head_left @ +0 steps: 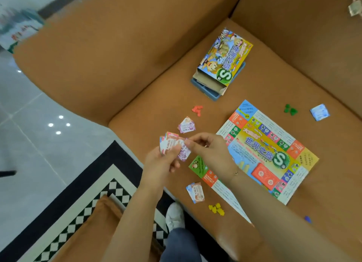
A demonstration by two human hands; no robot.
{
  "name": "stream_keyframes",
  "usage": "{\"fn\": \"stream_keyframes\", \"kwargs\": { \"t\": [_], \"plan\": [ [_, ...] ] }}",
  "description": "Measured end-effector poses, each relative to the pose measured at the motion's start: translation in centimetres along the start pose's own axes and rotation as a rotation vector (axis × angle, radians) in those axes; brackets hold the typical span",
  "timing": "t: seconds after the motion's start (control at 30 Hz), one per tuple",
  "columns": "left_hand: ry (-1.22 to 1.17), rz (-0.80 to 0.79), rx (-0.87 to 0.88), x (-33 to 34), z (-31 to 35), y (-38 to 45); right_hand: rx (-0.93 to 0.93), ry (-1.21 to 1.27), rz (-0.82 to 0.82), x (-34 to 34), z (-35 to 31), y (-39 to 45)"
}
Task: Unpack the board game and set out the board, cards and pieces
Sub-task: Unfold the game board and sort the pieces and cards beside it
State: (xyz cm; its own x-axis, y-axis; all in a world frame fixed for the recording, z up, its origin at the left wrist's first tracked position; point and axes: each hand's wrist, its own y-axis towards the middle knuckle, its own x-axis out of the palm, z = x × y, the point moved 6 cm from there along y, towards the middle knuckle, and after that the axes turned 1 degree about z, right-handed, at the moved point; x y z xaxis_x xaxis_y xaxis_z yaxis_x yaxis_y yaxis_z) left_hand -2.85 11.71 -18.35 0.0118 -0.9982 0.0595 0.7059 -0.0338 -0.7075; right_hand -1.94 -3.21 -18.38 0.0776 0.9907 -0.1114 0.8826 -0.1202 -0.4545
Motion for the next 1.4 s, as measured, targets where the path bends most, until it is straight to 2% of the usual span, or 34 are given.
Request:
{"fn": "stream_keyframes", "kwargs": {
  "t": [0.13,0.2,0.37,0.47,0.53,0.6,0.67,0.73,0.87,1.0,1.23,1.4],
  "plan": [
    [0.013,0.052,0.018,-1.4,1.3,2.0,0.003,-0.058,0.182,-0.4,1.1,3.1],
    [0.044,0.053,0.008,-2.2,1.7,3.0,-0.005,-0.193,0.260,-0.8,1.6,4.9],
    [0.079,-0.057,-0.090,-2.5,1.2,4.4,-0.094,-0.718,0.257,-0.3,2.6,7.4],
    [0.025,-0.110,-0.121,-1.8,1.1,4.3,-0.127,-0.846,0.303,-0.3,2.6,7.4],
    [-0.016,-0.106,-0.169,-1.1,1.1,4.1,-0.113,-0.799,0.339,-0.6,2.4,7.1],
    [-0.088,-0.111,-0.211,-0.3,1.2,3.9,-0.067,-0.562,0.360,-1.1,2.2,6.3],
    [-0.079,-0.131,-0.170,1.0,1.5,3.3,-0.037,-0.255,0.355,-2.4,1.6,4.4],
    [-0.021,-0.167,-0.100,3.0,1.7,2.3,-0.041,-0.105,0.326,-4.3,0.8,2.1],
    [0.088,-0.247,-0.017,8.3,1.3,0.2,-0.041,0.003,0.247,-9.2,0.1,-1.8],
    [0.186,-0.345,0.026,15.5,0.0,-2.9,-0.075,0.050,0.250,-15.9,-0.2,-5.2],
    [0.340,-0.392,0.036,26.4,-3.9,-8.2,-0.005,0.111,0.152,-25.3,2.6,-9.1],
    [0.336,-0.409,-0.011,31.4,-5.8,-9.8,0.007,0.184,0.167,-30.3,4.4,-10.4]
  ]
}}
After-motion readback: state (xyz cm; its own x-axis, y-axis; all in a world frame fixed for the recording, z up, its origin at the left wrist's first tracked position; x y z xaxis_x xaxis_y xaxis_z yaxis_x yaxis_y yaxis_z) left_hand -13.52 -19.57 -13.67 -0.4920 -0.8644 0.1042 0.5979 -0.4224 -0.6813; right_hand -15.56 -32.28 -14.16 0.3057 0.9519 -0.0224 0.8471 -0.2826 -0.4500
